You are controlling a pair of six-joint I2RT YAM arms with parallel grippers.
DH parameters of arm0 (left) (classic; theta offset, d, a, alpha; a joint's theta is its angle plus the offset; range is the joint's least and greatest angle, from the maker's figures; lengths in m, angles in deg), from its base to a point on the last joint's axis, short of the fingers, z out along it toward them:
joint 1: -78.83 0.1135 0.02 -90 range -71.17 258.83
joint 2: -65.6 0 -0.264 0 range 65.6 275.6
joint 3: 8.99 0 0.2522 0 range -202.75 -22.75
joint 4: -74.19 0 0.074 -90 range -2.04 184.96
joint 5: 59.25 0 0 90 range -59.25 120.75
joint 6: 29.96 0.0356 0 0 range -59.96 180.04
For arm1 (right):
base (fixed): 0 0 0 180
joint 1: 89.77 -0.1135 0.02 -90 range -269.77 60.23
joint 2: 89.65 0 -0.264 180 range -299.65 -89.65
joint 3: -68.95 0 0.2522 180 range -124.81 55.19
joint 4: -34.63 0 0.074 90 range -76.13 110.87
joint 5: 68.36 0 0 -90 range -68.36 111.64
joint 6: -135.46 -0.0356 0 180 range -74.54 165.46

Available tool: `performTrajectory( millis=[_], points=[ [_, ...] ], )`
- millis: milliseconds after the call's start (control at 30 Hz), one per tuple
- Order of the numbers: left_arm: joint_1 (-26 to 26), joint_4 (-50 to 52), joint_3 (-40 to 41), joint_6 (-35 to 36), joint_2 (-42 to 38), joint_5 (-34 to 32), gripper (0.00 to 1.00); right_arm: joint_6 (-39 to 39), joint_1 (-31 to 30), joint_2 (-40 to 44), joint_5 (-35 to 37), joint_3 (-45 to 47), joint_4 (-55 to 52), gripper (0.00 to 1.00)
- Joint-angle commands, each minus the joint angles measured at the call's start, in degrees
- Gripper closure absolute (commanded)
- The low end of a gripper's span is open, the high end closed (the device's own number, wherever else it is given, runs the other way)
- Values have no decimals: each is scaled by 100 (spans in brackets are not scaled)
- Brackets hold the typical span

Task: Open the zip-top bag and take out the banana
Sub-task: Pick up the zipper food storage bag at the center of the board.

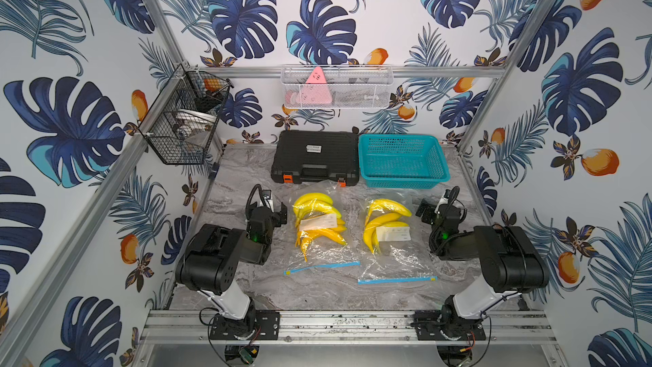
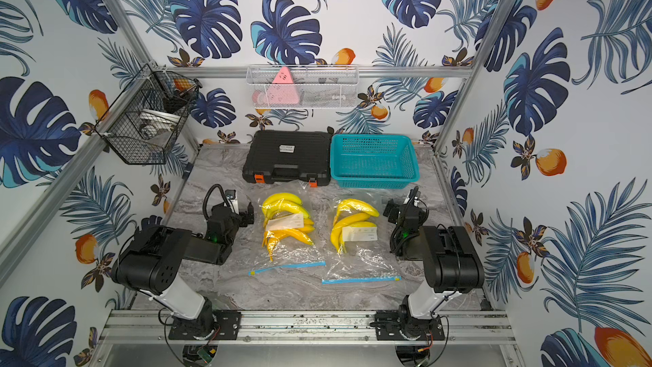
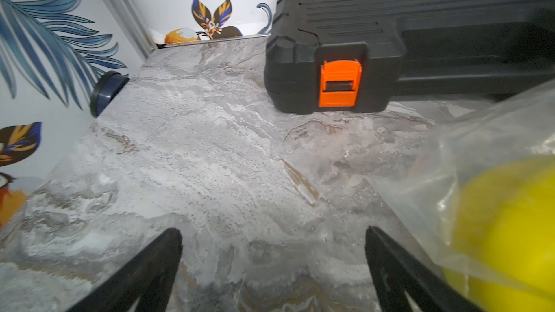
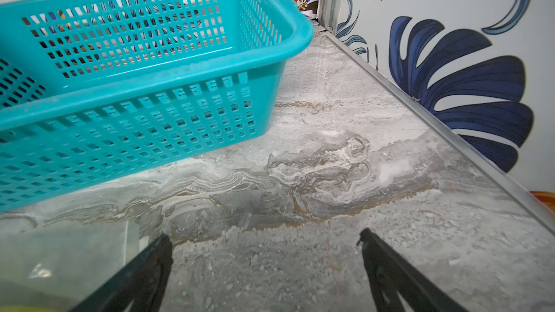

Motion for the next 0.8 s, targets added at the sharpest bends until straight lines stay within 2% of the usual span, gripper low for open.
performTrajectory(
  millis=[0, 67, 133, 200, 233, 267, 333, 367, 433, 567, 633, 767],
  points=[
    [-20, 1959, -828, -303, -806, -863, 1, -4, 21, -17, -13, 401, 1018, 0],
    [-35, 3458, -1501, -237, -1340, -746, 1, 6, 12, 35, -75, 626, 1383, 0],
    [-108, 4145, -1840, -118, -1874, -467, 1, 44, -40, 316, 208, 592, 1204, 1],
    [-338, 4587, -1996, 199, -2476, 272, 1, -334, -49, 1128, 571, 112, -630, 1],
    [-595, 4803, -2066, 371, -2766, 602, 1, -648, -41, 1640, 558, -355, -2053, 1],
    [-953, 5037, -2132, 502, -2958, 1034, 1, -793, -40, 1972, 413, -769, -3220, 1],
    [-1767, 5588, -2270, 824, -3152, 1511, 1, -916, -40, 2385, -42, -1266, -4478, 1],
    [-2293, 5862, -2315, 994, -3139, 1547, 1, -1023, -49, 2566, -231, -1378, -4882, 1],
    [-3265, 6177, -2354, 1094, -2992, 1201, 1, -1226, -43, 2858, -331, -1402, -5472, 2],
    [-4907, 6268, -2362, 1215, -2488, 886, 1, -1465, 15, 3164, -614, -1485, -6461, 0],
    [-5610, 6227, -2432, 1411, -2104, 485, 2, -1532, 164, 3023, -1007, -1812, -7106, 0],
    [-6618, 6038, -2583, 1487, -1276, 183, 16, -1629, 858, 2944, -1696, -2249, -7800, 1]
  ],
)
